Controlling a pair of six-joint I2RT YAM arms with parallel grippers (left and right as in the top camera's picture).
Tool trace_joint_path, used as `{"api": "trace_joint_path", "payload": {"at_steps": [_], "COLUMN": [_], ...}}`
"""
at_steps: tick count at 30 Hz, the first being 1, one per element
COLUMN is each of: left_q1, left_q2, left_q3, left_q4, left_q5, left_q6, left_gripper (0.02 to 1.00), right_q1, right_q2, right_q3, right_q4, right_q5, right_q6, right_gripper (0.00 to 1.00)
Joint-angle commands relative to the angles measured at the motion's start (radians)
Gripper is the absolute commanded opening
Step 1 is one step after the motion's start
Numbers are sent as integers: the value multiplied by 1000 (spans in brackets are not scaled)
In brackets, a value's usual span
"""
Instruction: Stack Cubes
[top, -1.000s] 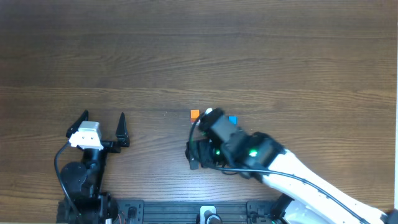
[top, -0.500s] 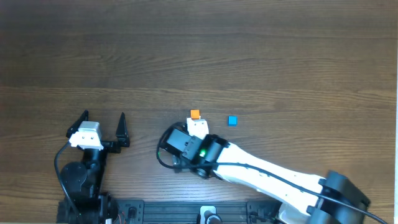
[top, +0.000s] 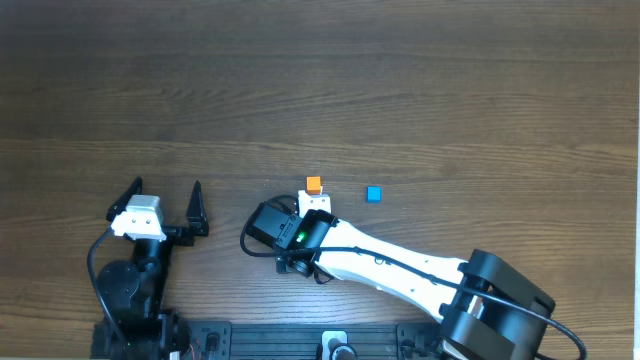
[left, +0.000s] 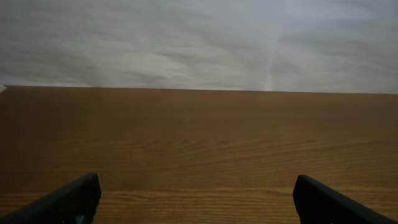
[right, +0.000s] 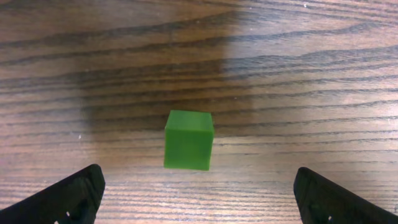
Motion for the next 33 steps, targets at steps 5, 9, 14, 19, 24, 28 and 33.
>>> {"api": "trace_joint_path", "payload": {"at_steps": [5, 9, 14, 19, 24, 28, 33], "left_q1": [5, 5, 5, 5, 5, 5, 5], "left_q2": [-7, -7, -7, -7, -7, -7, -7], "left_q3": [-6, -6, -6, -6, -6, -6, -6], "left_q4": [0, 0, 0, 0, 0, 0, 0], "left_q5": [-5, -5, -5, -5, -5, -5, -5], "left_q6": [15, 15, 15, 15, 15, 15, 15], "left_gripper": [1000, 998, 1000, 998, 1000, 1000, 998], "right_q1": [-15, -17, -19, -19, -19, -19, -19], "right_q2": [74, 101, 110, 119, 119, 119, 119], "right_q3": [19, 18, 18, 14, 12, 10, 3], "right_q4": [19, 52, 66, 69, 76, 76, 82], "right_q5": [23, 12, 13, 13, 13, 12, 3], "right_q6": [32, 33, 39, 39, 40, 49, 66], "right_gripper": [934, 917, 877, 783, 606, 560, 529]}}
